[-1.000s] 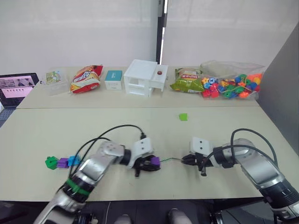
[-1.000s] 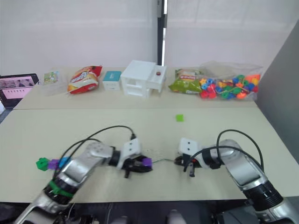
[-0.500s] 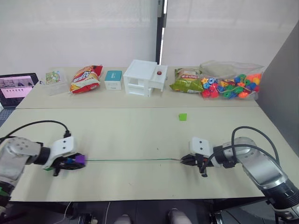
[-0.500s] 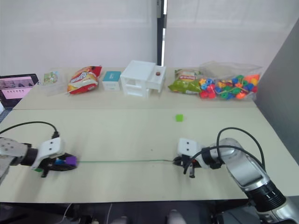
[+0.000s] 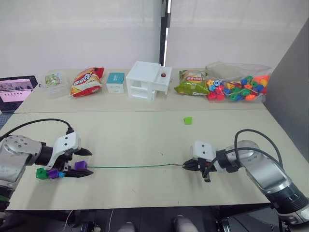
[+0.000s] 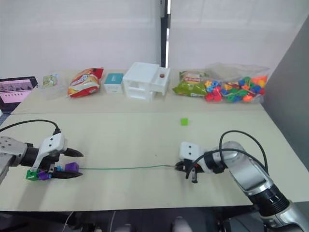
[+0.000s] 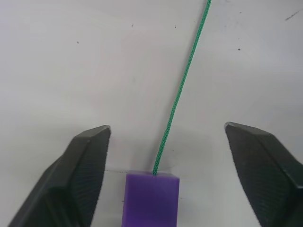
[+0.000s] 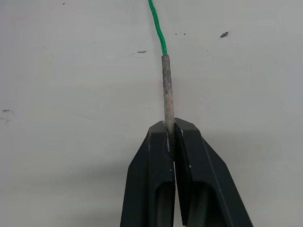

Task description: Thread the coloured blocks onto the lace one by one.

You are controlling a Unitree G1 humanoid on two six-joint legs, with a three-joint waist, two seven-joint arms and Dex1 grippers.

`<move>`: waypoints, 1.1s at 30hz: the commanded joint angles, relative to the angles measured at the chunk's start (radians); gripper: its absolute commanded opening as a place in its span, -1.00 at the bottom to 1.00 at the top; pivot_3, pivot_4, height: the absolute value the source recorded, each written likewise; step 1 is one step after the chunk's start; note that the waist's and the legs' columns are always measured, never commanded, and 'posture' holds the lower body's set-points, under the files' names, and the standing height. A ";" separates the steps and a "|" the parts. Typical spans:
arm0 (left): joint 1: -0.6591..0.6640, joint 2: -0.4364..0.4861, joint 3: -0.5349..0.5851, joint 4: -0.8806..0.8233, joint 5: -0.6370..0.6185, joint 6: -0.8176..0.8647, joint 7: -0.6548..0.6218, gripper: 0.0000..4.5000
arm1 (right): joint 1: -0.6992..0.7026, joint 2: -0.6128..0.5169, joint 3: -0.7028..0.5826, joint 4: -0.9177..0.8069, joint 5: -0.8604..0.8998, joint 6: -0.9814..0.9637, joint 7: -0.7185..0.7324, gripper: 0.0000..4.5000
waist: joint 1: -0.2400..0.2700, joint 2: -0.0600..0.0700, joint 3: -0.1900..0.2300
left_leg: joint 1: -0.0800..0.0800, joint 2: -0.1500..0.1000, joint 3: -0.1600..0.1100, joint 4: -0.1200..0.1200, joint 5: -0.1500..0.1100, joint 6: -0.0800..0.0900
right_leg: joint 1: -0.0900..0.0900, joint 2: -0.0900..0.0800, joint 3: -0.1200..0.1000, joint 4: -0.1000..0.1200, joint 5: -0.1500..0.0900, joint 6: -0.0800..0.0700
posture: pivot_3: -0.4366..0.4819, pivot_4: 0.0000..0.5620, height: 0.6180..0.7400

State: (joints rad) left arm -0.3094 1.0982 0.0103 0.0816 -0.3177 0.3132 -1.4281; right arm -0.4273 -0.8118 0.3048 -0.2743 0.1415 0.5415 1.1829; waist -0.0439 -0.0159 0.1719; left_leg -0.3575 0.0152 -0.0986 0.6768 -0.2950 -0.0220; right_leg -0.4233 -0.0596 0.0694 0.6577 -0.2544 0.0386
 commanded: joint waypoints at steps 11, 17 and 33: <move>-0.137 -0.471 -0.266 -0.309 0.029 0.146 0.303 0.88 | -0.110 0.102 0.092 -0.097 0.003 0.134 -0.043 -1.00 | 0.000 -0.002 -0.001 | -0.002 -0.001 -0.002 0.003 0.000 0.000 | 0.000 0.000 0.000 0.001 0.000 0.000 | -0.05 -0.47 1.00; -0.154 -0.536 -0.350 -0.221 0.088 0.078 0.303 0.88 | -0.136 0.110 0.119 -0.096 -0.006 0.161 -0.061 -1.00 | 0.001 -0.002 -0.001 | 0.000 -0.001 -0.002 0.003 0.000 0.000 | 0.001 0.000 0.000 0.002 0.000 0.000 | -0.05 -0.47 1.00; -0.184 -0.558 -0.348 -0.220 0.072 0.129 0.301 -0.83 | -0.131 0.093 0.120 -0.105 -0.002 0.175 -0.073 -1.00 | 0.002 -0.002 -0.001 | -0.001 -0.001 -0.002 0.003 0.000 0.000 | 0.001 0.000 0.000 0.001 0.000 0.000 | -0.05 -0.47 1.00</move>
State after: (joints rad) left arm -0.4773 0.5443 -0.3481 -0.1154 -0.2378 0.4427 -1.1272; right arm -0.5458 -0.7108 0.4291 -0.3452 0.1384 0.7238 1.1101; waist -0.0415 -0.0175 0.1713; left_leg -0.3581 0.0138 -0.1007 0.6795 -0.2950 -0.0220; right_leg -0.4226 -0.0600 0.0695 0.6587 -0.2540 0.0386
